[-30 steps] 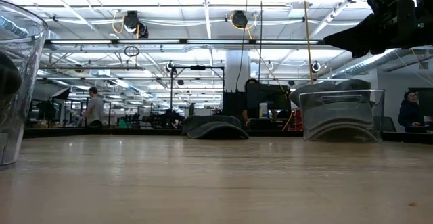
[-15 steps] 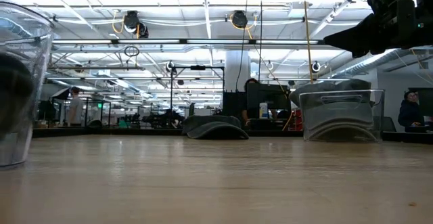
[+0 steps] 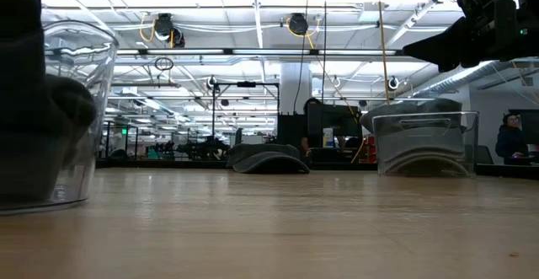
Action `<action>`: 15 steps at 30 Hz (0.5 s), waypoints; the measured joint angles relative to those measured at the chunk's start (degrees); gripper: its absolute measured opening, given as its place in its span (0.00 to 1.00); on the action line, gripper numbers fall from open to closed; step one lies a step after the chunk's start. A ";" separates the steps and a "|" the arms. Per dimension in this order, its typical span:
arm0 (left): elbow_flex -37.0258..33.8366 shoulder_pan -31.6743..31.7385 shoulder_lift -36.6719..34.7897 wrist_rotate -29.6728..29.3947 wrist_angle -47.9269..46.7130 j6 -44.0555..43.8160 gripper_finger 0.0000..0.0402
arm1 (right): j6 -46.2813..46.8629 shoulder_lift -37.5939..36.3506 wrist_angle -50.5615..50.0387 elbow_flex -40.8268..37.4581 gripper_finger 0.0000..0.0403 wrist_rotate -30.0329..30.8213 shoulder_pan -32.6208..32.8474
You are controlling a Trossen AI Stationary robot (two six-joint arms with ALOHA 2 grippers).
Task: Pick & Place hat
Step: Put the left black cap into the bottom transparent bin
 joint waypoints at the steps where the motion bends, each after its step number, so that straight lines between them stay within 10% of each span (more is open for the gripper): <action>1: -0.02 -0.01 0.02 -0.32 0.05 -0.01 0.01 | 0.01 -0.01 0.00 0.00 0.00 0.00 0.00; 15: -0.61 0.09 -4.16 6.69 2.62 -0.53 0.04 | 0.02 0.00 0.02 0.00 0.00 0.00 0.00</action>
